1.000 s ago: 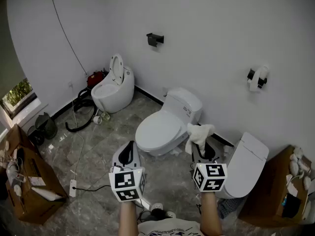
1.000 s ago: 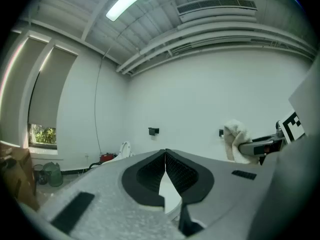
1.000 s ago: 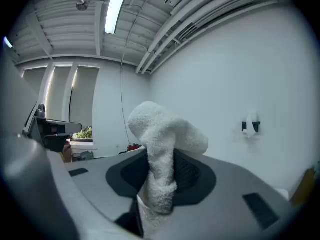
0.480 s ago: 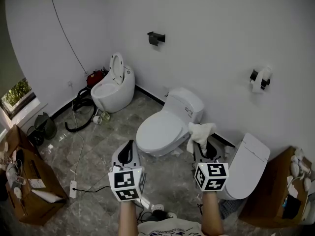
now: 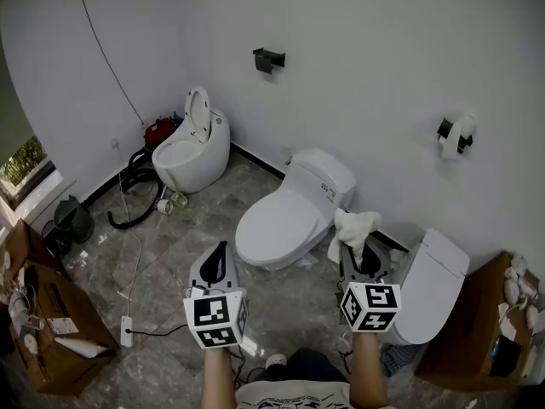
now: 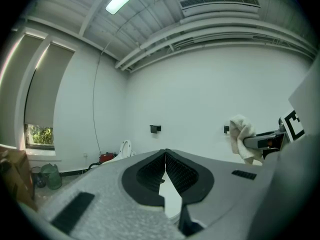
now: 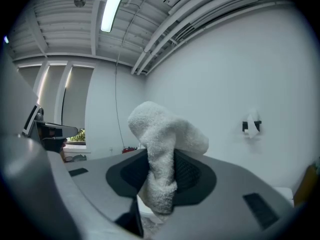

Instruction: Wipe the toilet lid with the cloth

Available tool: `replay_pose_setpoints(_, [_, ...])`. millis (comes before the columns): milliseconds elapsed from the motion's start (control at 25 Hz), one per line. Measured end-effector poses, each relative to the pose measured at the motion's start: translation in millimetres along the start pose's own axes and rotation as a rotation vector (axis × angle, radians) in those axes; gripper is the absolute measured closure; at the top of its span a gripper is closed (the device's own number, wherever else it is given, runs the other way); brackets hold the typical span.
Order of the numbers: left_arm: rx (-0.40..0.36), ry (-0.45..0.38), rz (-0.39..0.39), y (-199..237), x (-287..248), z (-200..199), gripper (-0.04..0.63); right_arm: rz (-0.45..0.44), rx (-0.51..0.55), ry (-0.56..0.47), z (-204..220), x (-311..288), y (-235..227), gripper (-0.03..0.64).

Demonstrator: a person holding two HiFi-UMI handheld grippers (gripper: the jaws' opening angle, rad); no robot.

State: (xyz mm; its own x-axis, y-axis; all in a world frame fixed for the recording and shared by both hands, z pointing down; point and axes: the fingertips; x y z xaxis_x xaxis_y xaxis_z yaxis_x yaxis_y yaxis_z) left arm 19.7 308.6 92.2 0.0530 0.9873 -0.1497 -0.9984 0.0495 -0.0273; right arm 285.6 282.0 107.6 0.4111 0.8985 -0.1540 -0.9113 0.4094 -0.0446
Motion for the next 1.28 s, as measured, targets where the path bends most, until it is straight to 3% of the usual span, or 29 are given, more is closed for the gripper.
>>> replay_pose_setpoints(600, [0.019,0.026,-0.089,26.8,-76.7,11.1,0.586,-0.057,0.001,0.035,9.5,-94.9,-22.5,0.497])
replay_pose_setpoints(1280, [0.014,0.068,-0.225,33.2,-287.8,-5.1,0.586,-0.159,-0.01,0.069,-12.3,-329.5,-118.1,0.497])
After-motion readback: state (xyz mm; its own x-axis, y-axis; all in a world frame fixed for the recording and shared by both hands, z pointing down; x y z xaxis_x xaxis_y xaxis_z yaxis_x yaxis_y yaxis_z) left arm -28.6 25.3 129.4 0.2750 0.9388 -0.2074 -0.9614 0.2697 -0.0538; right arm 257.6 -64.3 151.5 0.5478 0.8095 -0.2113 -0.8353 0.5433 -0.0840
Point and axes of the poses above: the fingertips, and each gripper's own axes: x backward along the fingers, y to its left, z out of its underside, and after that the axes turned 10 degrees about -z, right-handed
